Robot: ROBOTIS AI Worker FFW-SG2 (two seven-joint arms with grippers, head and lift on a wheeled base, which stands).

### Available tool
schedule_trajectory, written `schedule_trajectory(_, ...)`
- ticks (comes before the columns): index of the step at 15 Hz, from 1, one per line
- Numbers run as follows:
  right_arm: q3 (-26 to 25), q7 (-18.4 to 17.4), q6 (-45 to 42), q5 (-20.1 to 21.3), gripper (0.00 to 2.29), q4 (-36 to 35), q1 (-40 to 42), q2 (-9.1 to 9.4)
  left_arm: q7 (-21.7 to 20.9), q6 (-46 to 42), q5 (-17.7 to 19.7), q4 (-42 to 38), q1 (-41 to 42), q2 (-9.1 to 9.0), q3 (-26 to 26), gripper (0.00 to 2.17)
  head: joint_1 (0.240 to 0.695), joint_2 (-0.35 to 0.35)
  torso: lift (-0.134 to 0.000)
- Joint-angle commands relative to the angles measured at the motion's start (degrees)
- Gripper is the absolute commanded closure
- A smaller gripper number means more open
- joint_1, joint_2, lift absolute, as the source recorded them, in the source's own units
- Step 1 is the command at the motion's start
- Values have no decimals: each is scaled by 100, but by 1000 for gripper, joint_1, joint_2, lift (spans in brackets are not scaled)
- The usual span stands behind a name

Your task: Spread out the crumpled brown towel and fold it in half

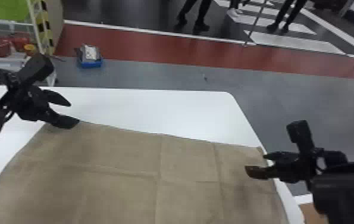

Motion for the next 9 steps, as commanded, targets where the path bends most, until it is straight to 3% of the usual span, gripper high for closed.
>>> schedule_trajectory(1,4,-36,-79,-9,83,9,32,3,-64,-204,-315,175,-116,34,9,383,695,-282,-123)
schedule_trajectory(5,-4,-36,-114,-26,83,-9,120,3,-90,-310,-736,324,-186,-2,-8,387,695,-272,-123)
schedule_trajectory(9,-48,-36,-167,-35,83,-53,225,3,147,-345,-772,386,-186,-19,-8,397,695,-266,-123)
